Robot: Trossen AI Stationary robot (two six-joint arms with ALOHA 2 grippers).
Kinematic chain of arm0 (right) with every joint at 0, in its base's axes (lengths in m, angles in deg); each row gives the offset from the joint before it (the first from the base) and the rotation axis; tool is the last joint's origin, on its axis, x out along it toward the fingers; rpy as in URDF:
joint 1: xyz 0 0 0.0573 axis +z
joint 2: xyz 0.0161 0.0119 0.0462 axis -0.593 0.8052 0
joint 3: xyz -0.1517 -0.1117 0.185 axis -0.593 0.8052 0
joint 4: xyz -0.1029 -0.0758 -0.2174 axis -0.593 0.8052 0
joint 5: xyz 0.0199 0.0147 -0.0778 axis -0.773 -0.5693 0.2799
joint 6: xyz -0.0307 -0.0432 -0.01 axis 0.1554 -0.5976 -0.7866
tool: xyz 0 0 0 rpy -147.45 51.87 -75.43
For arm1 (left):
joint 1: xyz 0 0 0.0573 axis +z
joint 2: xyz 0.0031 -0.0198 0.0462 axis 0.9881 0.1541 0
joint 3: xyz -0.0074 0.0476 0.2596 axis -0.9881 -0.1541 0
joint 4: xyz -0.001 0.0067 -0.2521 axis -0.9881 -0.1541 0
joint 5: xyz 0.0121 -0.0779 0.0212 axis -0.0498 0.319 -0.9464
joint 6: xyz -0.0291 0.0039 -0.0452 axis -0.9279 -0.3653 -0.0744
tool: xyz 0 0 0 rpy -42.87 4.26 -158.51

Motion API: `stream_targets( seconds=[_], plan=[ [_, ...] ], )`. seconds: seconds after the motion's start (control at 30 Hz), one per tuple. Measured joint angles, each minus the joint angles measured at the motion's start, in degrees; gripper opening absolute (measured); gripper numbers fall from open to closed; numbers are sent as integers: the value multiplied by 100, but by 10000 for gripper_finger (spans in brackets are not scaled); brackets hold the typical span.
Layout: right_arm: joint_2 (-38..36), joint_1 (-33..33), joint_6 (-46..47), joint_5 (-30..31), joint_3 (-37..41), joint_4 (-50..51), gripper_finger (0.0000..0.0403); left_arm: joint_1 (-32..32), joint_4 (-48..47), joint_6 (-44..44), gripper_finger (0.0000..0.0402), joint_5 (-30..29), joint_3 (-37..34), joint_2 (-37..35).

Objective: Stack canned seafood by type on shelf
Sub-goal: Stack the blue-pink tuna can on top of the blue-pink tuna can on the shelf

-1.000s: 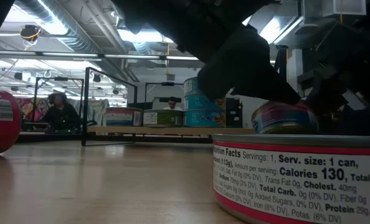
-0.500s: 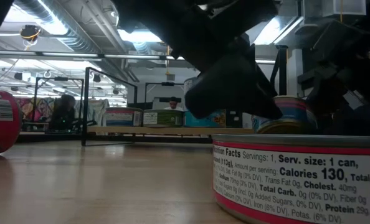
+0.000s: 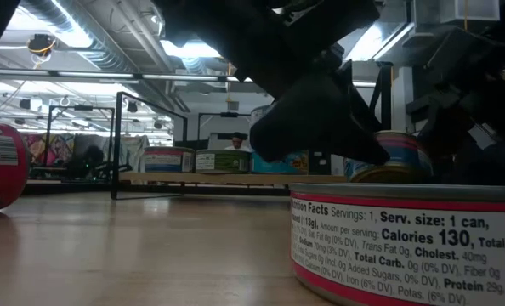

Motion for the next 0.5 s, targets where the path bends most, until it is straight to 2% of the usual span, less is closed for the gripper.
stream_targets(
  seconds=[0.23, 0.5],
  plan=[
    [0, 2, 0, 4, 0, -84, 185, 13, 53, 4, 253, 26, 0, 80],
    [0, 2, -8, 59, 0, -140, 185, 43, 106, 418, 253, -42, -7, 230]
  ],
)
